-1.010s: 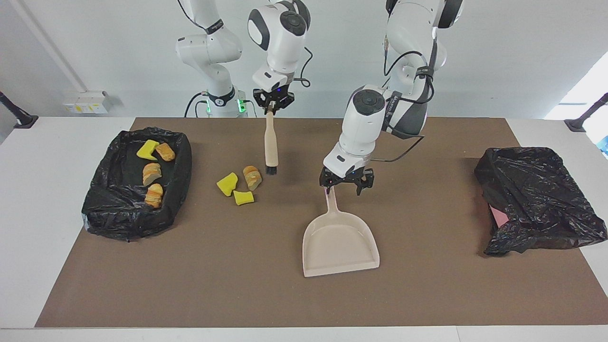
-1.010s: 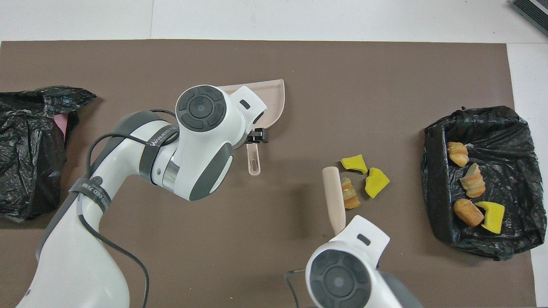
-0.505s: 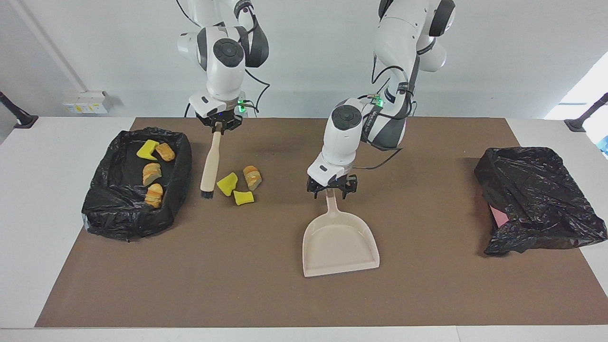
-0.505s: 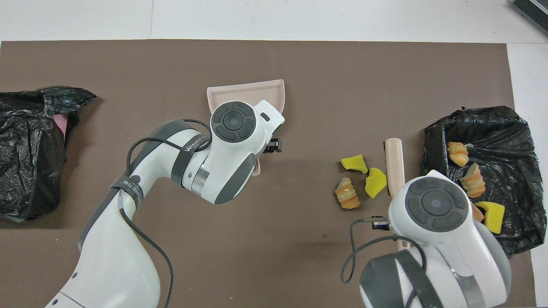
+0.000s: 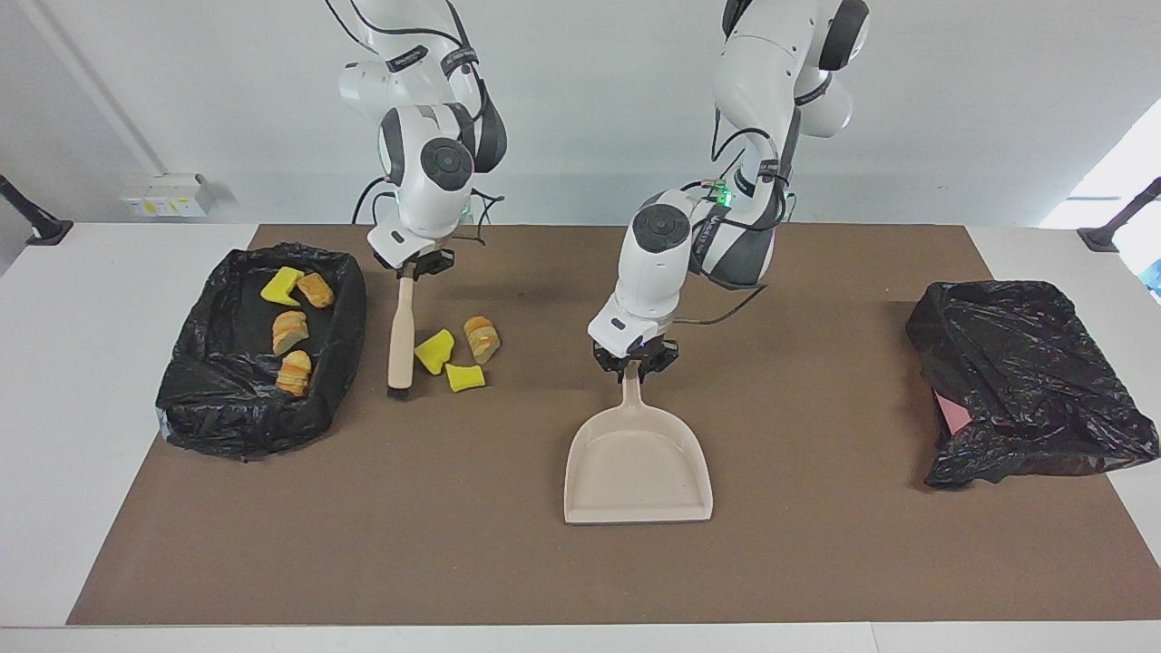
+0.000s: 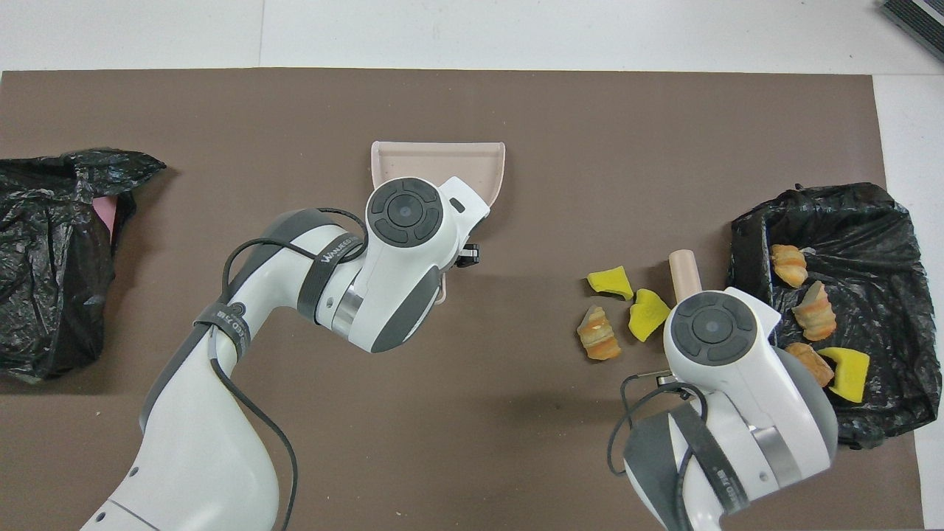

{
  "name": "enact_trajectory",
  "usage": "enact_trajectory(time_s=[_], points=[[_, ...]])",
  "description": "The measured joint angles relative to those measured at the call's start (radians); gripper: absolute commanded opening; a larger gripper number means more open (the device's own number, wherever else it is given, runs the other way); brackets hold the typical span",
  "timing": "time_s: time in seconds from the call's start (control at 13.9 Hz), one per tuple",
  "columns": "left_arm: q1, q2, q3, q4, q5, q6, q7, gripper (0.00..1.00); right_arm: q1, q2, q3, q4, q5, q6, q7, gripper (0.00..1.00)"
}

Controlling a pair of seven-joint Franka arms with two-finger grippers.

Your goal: Sweep and dump trash in bin

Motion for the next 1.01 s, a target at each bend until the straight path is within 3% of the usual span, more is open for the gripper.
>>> enact_trajectory(time_s=[0.22,0.65,0.79,1.01], points=[[0.025,-0.030,0.017,0.005,0.000,-0.034,0.056,0.00,0.047,0.038,0.002,0.000,0.044,0.044,0.031,0.00],[0.139,-0.124,0.024,0.008,0.001,-0.171,0.436,0.00,0.148,0.049,0.005,0.045,0.168,0.057,0.081,0.00],[0.176,-0.145,0.026,0.008,0.001,-0.198,0.581,0.00,0.177,0.055,0.006,0.073,0.159,0.051,0.170,0.00],[0.244,-0.183,0.028,0.009,0.001,-0.247,0.855,0.00,0.148,0.004,-0.009,0.101,0.091,-0.055,0.131,0.00]])
